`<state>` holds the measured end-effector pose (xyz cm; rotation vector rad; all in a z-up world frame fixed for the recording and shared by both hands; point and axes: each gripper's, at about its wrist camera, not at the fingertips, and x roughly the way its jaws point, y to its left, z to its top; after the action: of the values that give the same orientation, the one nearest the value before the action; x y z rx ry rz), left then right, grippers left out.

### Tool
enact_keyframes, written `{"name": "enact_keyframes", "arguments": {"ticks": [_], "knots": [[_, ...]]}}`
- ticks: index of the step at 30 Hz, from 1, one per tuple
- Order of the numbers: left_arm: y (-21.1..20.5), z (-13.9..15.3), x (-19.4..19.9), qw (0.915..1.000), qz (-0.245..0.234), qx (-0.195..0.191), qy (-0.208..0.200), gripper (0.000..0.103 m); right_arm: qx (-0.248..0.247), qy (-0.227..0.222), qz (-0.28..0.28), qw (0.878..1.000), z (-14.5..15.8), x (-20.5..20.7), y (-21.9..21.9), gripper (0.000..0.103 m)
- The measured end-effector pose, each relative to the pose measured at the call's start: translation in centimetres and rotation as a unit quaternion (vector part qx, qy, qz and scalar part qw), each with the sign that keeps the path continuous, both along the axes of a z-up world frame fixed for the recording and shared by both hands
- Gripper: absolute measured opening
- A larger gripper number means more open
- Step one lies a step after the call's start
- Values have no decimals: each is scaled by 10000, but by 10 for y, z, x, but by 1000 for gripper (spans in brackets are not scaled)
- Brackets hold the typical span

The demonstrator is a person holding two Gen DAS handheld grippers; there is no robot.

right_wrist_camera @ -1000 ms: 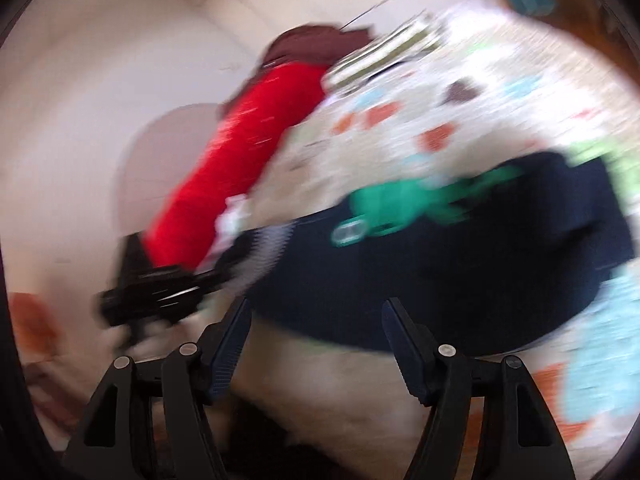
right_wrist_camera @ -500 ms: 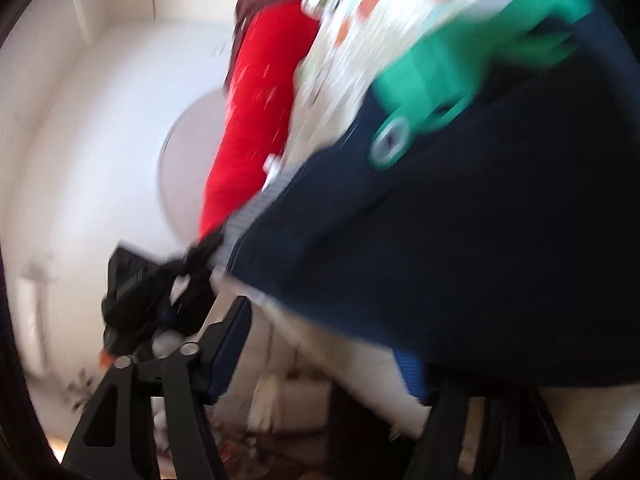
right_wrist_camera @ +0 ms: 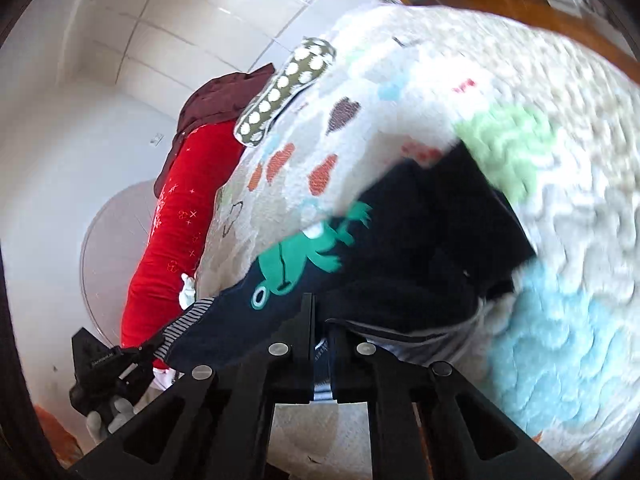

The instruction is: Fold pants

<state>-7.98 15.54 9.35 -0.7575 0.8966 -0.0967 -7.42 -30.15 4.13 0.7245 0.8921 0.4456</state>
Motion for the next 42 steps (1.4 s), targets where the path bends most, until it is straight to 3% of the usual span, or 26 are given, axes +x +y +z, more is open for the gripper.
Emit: {"name": "enact_keyframes", "arguments": {"ticks": [5, 9, 13, 16, 18, 20, 23, 25, 28, 33, 35, 39, 42], "knots": [[1, 18, 33, 9994, 23, 349, -79, 5, -506, -464, 245, 9973, 33, 30, 25, 5], [1, 21, 83, 9980, 57, 636, 11, 5, -798, -529, 315, 9949, 40, 74, 33, 5], [1, 0, 146, 9950, 64, 927, 378, 5, -1096, -312, 280, 9931, 32, 136, 44, 5], [6, -27, 179, 9939, 62, 835, 721, 6, -1371, -127, 222, 9902, 17, 169, 49, 7], [12, -42, 190, 9940, 112, 624, 893, 6, -1378, 93, 171, 9903, 2, 191, 49, 14], [22, -55, 200, 9948, 118, 196, 993, 13, -1418, 332, 16, 9893, -11, 206, 44, 38], [34, -59, 204, 9955, 203, -223, 902, 21, -1363, 166, -354, 9899, -8, 210, 24, 52], [37, -55, 203, 9958, 231, -274, 844, 27, -1284, 56, -547, 9902, -1, 206, 10, 55], [37, -46, 192, 9966, 211, -219, 767, 39, -1636, -66, -626, 9845, 12, 192, -1, 56], [25, -31, 170, 9972, -2, 161, 737, 43, -2410, -314, -221, 9698, 19, 156, 11, 56], [20, -26, 153, 9973, -44, 303, 672, 50, -2661, -339, -4, 9633, 16, 148, 23, 56], [13, -28, 121, 9955, -18, 673, 674, 55, -2720, -14, 269, 9619, -9, 146, 36, 56], [11, -40, 102, 9890, 34, 1214, 848, 55, -2922, 75, 42, 9563, -17, 142, 28, 56]]}}
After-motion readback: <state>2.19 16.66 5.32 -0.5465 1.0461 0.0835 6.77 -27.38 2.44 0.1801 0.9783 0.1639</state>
